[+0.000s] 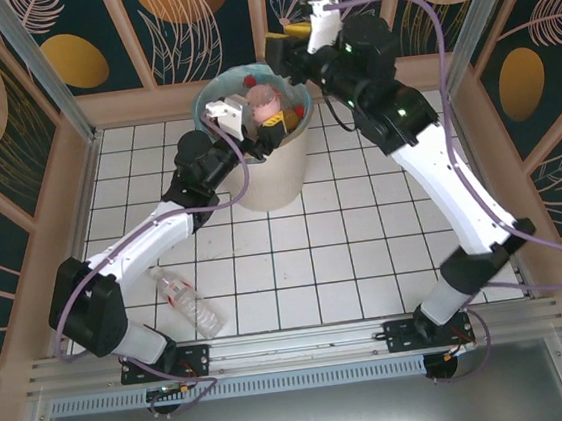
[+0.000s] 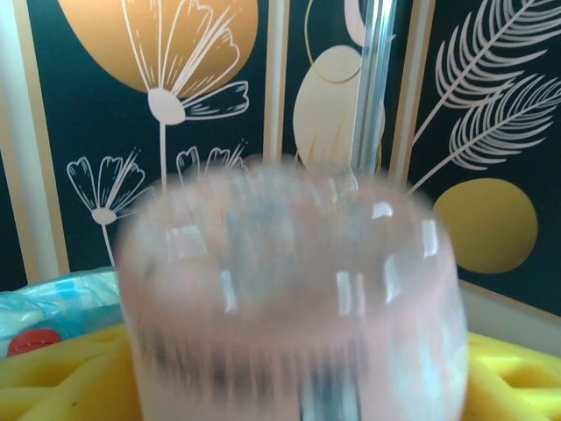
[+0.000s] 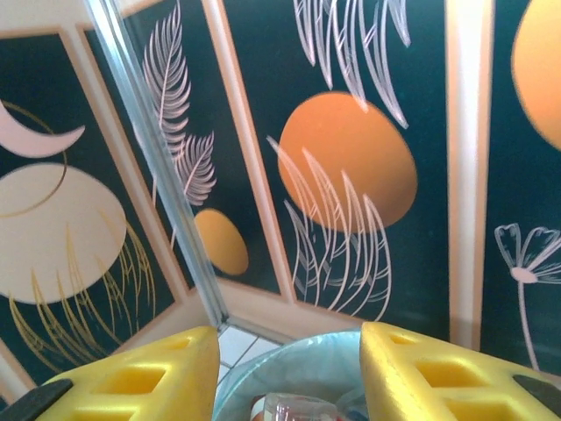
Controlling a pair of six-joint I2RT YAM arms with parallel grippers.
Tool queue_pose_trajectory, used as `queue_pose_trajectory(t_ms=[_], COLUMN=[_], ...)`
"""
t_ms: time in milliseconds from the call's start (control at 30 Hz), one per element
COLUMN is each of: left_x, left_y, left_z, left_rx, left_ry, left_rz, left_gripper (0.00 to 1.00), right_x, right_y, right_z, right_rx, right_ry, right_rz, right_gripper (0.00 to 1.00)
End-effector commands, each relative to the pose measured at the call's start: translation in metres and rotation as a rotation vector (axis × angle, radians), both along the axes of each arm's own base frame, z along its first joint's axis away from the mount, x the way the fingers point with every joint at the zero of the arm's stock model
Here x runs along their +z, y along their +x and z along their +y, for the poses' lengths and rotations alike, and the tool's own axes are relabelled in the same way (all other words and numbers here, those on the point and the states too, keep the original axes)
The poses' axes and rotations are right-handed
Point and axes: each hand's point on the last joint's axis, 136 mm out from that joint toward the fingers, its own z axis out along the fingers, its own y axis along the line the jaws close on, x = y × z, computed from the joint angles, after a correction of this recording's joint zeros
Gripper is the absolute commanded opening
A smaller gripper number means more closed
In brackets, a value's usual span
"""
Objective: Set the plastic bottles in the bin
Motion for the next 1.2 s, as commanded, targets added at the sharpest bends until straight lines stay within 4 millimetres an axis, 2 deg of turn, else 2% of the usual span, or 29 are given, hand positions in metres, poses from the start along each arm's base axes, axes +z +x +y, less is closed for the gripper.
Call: queue_pose_trajectory(t_ms=[0,67,200,300,367,400,467,600,867,900,933,1033,1167], left_x=[0.024,0.027,0.025,0.022,0.024,0.025,0.024,0.018,-0.009,-0.004,-0.015,-0.015,-0.011], left_y=[-0.019,-0.025,-0.017,-0.014,-0.017,-0.02,-0.023,-0.025,-0.037,-0.039,-0.04,-0.044,-0.073], left_z=[0.007,0.01,0.013,0.011,0.011,0.012,0.017,0.027,0.053,0.058,0.063,0.087,0.11], left_rx=[-0.019,-0.023,0.019,0.018,0.003,-0.001,0.012,0.058,0.139,0.16,0.179,0.278,0.295], left_ry=[-0.037,-0.043,-0.023,-0.02,-0.027,-0.027,-0.024,0.006,0.025,0.016,0.029,0.014,-0.005], left_rz=[-0.084,-0.096,-0.061,-0.043,-0.042,-0.039,-0.022,0.038,0.121,0.112,0.133,0.186,0.174], left_gripper=[0.78,0.8,0.81,0.81,0.82,0.86,0.98,0.99,0.99,0.99,0.99,0.98,0.98], right_x=[-0.051,-0.058,-0.07,-0.076,-0.069,-0.064,-0.057,-0.058,-0.058,-0.06,-0.061,-0.064,-0.074], right_y=[0.029,0.043,0.044,0.036,0.028,0.021,0.011,-0.004,-0.015,-0.014,-0.015,-0.018,-0.019], right_z=[0.027,0.037,0.051,0.053,0.051,0.051,0.056,0.072,0.092,0.093,0.095,0.101,0.107], right_rx=[0.066,0.074,0.121,0.127,0.107,0.102,0.114,0.15,0.148,0.147,0.148,0.161,0.135], right_ry=[-0.09,-0.11,-0.128,-0.143,-0.142,-0.14,-0.129,-0.142,-0.195,-0.201,-0.207,-0.23,-0.276], right_rz=[0.159,0.184,0.244,0.258,0.233,0.213,0.187,0.181,0.138,0.139,0.138,0.129,0.121], right_gripper=[0.45,0.43,0.42,0.41,0.41,0.4,0.4,0.39,0.37,0.36,0.36,0.36,0.36])
